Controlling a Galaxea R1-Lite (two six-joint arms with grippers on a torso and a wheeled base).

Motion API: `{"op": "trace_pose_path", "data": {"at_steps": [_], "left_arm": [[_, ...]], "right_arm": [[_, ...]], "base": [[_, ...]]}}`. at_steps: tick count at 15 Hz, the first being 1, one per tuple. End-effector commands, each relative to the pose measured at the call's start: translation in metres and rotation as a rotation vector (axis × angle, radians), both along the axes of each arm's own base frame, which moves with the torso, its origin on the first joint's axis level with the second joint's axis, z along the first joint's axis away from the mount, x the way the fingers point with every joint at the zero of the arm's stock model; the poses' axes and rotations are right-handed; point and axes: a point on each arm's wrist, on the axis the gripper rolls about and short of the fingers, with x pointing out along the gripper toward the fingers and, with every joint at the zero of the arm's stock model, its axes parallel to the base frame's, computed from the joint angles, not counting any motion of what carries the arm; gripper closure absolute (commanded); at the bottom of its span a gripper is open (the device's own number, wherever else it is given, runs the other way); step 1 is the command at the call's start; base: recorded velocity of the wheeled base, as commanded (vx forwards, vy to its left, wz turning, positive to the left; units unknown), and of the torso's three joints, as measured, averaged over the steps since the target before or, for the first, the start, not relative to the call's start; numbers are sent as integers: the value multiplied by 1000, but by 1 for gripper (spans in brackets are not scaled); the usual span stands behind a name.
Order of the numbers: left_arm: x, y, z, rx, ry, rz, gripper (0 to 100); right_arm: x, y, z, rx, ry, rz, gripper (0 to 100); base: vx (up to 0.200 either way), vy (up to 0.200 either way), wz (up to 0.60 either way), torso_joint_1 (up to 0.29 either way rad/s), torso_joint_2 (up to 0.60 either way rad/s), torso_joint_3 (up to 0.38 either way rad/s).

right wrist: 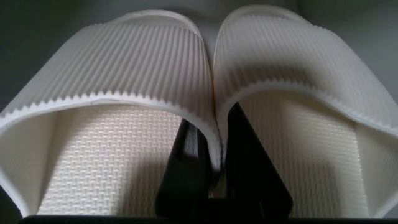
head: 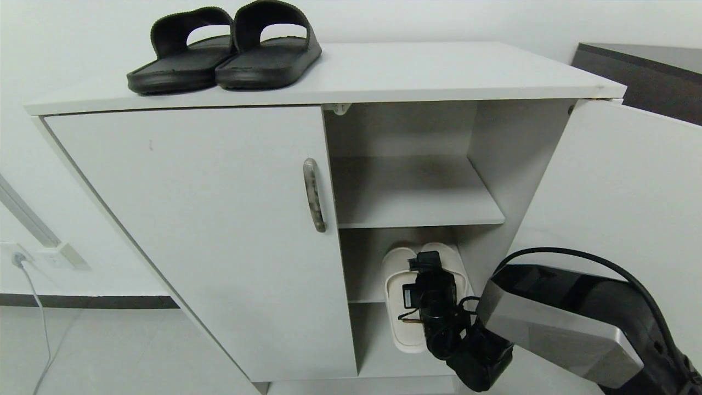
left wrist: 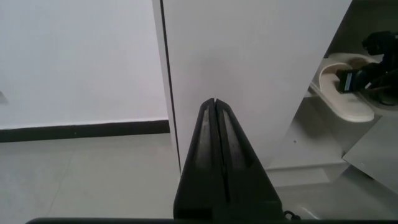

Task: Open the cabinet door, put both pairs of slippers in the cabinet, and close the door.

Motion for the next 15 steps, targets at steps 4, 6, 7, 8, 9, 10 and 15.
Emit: {"op": "trace_pose_path", "data": {"at_steps": [4,6,7,8,9,10,15], "left_arm": [[0,0,0,0,1,-1,100],[0,0,0,1,2,2,100],[0,0,0,1,1,2,100],[0,0,0,1,1,2,100],[0,0,0,1,1,1,100],[0,0,0,1,2,1,100],[0,0,0,3,1,2,100]], "right_arm": [[33,9,29,31,-33,-16,100],[44,14,25,38,-41,-22,100],[48,15,22,38,-41,-26,100],[55,17,18,42,-46,-32,100],[62,18,16,48,-55,-38,100],[67,18,15,51,-60,-45,100],[77,15,5,49,-49,-27,100]], "base": [[0,0,0,0,0,0],[0,0,0,0,0,0],[0,0,0,0,0,0],[0,0,0,0,0,0],[0,0,0,0,0,0],[0,0,0,0,0,0],[0,0,0,0,0,0]]}}
